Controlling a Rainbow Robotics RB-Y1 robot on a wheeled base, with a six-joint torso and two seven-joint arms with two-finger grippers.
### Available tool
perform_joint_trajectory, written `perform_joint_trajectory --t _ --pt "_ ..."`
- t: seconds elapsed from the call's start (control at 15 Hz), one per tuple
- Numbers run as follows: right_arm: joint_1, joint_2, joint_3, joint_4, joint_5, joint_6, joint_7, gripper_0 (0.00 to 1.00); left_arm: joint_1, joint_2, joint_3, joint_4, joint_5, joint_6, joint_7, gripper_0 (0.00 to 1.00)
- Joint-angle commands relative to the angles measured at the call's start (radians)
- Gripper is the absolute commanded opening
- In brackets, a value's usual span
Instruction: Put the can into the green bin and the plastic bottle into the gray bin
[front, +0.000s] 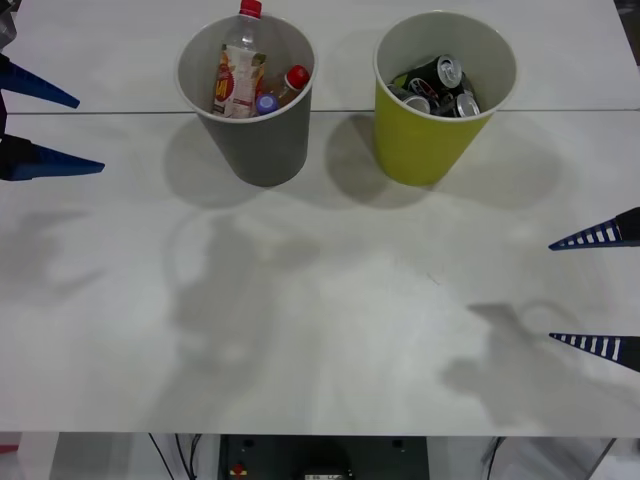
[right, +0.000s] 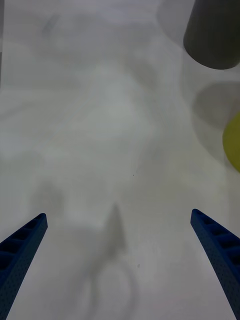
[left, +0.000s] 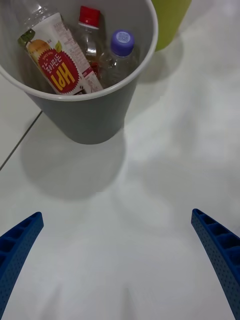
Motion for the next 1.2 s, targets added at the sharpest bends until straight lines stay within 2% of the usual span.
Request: perform_joint_trajectory --t 0.07,0.47,0.73,1.0,1.2 --pt "0.0 0.0 0.0 0.0 0.0 0.0 0.0 1.0 0.093 0.0 0.054 -0.009 0.051 -0.007 -0.119 1.0" --pt "0.0 0.0 0.0 0.0 0.0 0.0 0.0 1.0 0.272 -0.016 0.131 -0.009 0.121 -0.007 -0.409 1.0" --pt "0.0 0.0 0.0 0.0 0.0 0.0 0.0 1.0 0.409 -0.077 0.207 -0.036 0.146 -0.007 -0.575 1.0" --pt "0.0 0.0 0.0 0.0 0.0 0.0 0.0 1.0 0.539 -0.115 0.284 -0.138 0.105 -0.007 -0.682 1.0" --pt "0.0 0.0 0.0 0.0 0.0 0.0 0.0 1.0 0.629 -0.149 0.339 -0.21 0.103 -0.007 -0.702 1.0"
